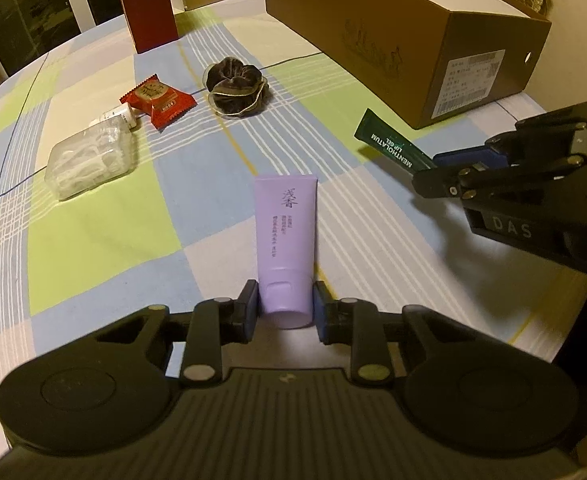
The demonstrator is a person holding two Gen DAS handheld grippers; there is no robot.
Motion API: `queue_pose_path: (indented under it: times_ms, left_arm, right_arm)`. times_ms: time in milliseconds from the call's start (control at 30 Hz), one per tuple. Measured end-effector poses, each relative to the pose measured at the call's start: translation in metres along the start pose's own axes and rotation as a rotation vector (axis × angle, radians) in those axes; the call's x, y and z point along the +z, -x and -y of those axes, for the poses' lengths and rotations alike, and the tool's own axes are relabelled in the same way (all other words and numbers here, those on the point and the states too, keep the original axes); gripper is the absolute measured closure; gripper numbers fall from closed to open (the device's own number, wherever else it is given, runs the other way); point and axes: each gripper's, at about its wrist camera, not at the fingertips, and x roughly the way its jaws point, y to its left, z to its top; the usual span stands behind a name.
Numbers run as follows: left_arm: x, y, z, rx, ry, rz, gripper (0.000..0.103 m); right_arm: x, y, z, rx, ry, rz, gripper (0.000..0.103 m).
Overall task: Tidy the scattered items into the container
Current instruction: 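Lift and carry the purple tube and green lip balm toward the box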
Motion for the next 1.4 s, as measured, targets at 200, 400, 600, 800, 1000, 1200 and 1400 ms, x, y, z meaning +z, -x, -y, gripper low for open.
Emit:
queue_pose_path:
  times_ms: [200, 400, 600, 800, 1000, 1200, 1400]
  left_arm:
    - [0.0, 0.005, 0.0, -0.005, 0.001, 0.024, 0.08]
    - [0.001, 0.013, 0.0, -0.009, 0.016, 0.06, 0.08]
    - [0.005, 0.022, -0.002, -0.005, 0.029, 0.092, 0.08]
    - [0.009, 0.031, -0.002, 0.002, 0.032, 0.126, 0.08]
    - [0.011, 0.044, 0.0, 0.007, 0.038, 0.149, 0.08]
    - [0.016, 0.057, 0.004, 0.011, 0.035, 0.169, 0.08]
    - [0.025, 0.074, 0.013, 0.009, 0.028, 0.198, 0.08]
  right_arm:
    - [0.001, 0.001, -0.001, -0.001, 0.0, 0.008, 0.086]
    - [0.002, 0.002, 0.0, -0.001, -0.003, 0.015, 0.086]
    - [0.004, 0.008, 0.002, -0.004, 0.002, 0.029, 0.086]
    - [0.006, 0.017, 0.002, -0.008, 0.004, 0.053, 0.086]
    - [0.006, 0.031, 0.0, -0.01, 0.012, 0.074, 0.086]
    - [0.005, 0.046, 0.003, -0.024, 0.003, 0.088, 0.086]
    - [0.011, 0.068, 0.006, -0.038, -0.003, 0.124, 0.086]
